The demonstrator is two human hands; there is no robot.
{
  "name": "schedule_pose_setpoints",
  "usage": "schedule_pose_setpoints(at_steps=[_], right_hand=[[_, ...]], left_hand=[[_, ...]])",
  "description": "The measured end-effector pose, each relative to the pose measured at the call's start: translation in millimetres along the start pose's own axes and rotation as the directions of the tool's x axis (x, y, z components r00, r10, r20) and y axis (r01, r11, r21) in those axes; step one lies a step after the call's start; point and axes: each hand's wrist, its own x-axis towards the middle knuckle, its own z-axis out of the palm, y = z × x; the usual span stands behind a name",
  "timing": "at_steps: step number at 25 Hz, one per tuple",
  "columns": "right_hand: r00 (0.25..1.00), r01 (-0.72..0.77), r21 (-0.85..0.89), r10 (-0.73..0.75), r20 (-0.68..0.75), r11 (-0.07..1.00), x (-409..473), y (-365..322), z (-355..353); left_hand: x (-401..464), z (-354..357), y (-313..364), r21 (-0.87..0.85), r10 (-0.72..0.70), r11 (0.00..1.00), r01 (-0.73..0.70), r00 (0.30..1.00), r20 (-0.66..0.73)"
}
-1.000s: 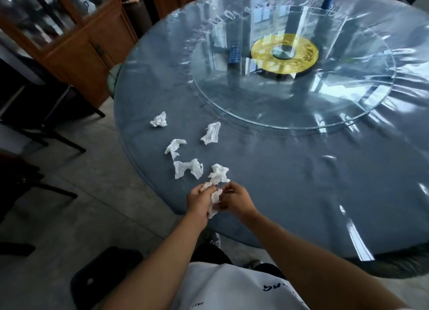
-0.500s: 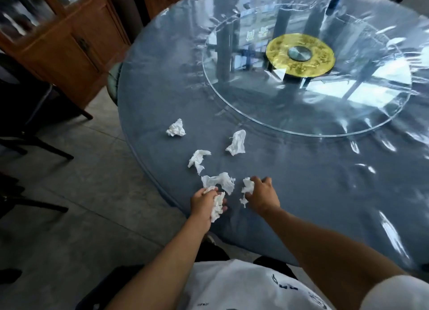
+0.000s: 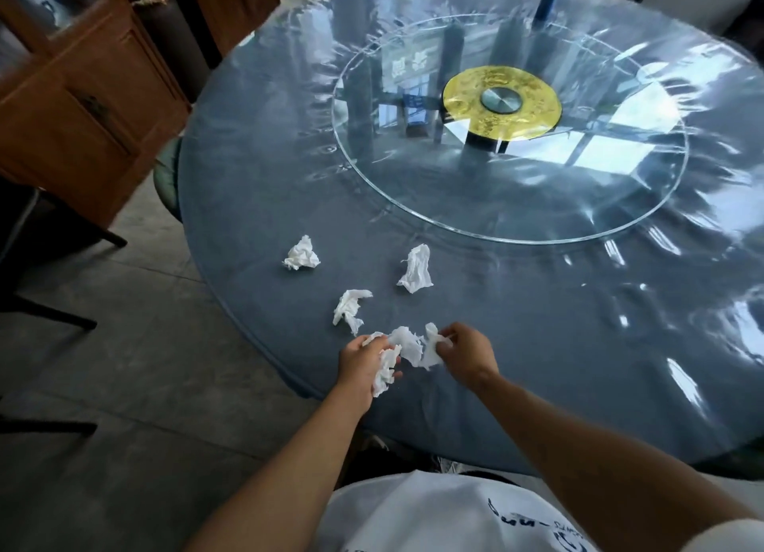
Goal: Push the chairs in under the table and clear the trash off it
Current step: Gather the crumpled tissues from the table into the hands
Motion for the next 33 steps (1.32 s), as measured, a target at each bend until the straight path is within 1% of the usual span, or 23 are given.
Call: schedule_pose_setpoints(at_steps=[2,5,7,9,10,11,13,14,15,17,18,20,23,25,27,29,31,33], right_hand=[[0.994,0.103,0.072,-0.106,0.033,0.992,-6,-22,3],[0.962,0.215,0.124,-0.232,0.143,0.969,-15,-46,15],[0.932,0.259,0.139,-0.285,0.225,0.956,-18,-55,22],[0.887,0.314,0.138,-0.342,0.309,0.939,-19,-59,28],[0.868,0.301,0.167,-0.343,0.36,0.939,-20,-61,30],[0.857,0.245,0.227,-0.32,0.403,0.943,-22,-63,30],[0.871,0.095,0.339,-0.243,0.426,0.936,-24,-65,35],[0.892,0.07,0.347,-0.215,0.398,0.935,-23,-64,39],[0.92,0.106,0.29,-0.205,0.334,0.951,-20,-62,42],[0.957,0.201,0.066,-0.21,0.201,0.977,-14,-58,49],[0.964,0.219,-0.027,-0.211,0.163,0.975,-10,-56,53],[0.978,0.183,-0.141,-0.165,0.128,0.973,-5,-50,59],[0.991,0.089,-0.263,-0.06,0.118,0.961,-7,-48,78],[0.998,0.013,-0.248,0.004,0.065,0.969,-7,-49,90],[0.998,-0.062,-0.185,0.066,0.016,0.981,-8,-52,96],[0.994,-0.103,-0.123,0.098,-0.046,0.987,-9,-58,98],[0.988,-0.126,0.0,0.125,-0.092,0.992,-10,-74,100],[0.993,-0.081,0.08,0.087,-0.079,0.994,-11,-97,103]], left_hand=[[-1,9,0,-0.019,0.018,1.0,-0.018,1.0,-0.009],[-9,17,1,-0.103,0.052,0.993,-0.05,0.998,0.024],[-14,14,4,-0.126,0.088,0.988,-0.091,0.996,-0.031],[-17,7,7,-0.106,0.116,0.986,-0.128,0.987,-0.11],[-17,2,7,-0.09,0.13,0.985,-0.144,0.981,-0.142],[-16,-5,7,-0.074,0.139,0.985,-0.153,0.976,-0.167],[-14,-17,8,-0.057,0.141,0.986,-0.156,0.969,-0.204],[-13,-23,10,-0.055,0.136,0.987,-0.151,0.965,-0.223],[-10,-29,13,-0.057,0.126,0.988,-0.143,0.963,-0.24],[-1,-42,19,-0.07,0.095,0.991,-0.114,0.968,-0.231],[5,-48,22,-0.066,0.081,0.993,-0.097,0.975,-0.206],[14,-56,26,-0.036,0.059,0.997,-0.066,0.985,-0.162],[29,-71,33,0.037,0.014,0.999,-0.01,0.995,-0.097],[38,-79,43,0.067,-0.033,0.997,0.035,0.999,-0.038],[46,-86,50,0.091,-0.06,0.994,0.058,0.998,0.018],[52,-91,56,0.137,-0.072,0.989,0.063,0.996,0.061],[57,-92,63,0.18,-0.084,0.982,0.065,0.991,0.1],[59,-90,70,0.191,-0.085,0.98,0.058,0.987,0.133]])
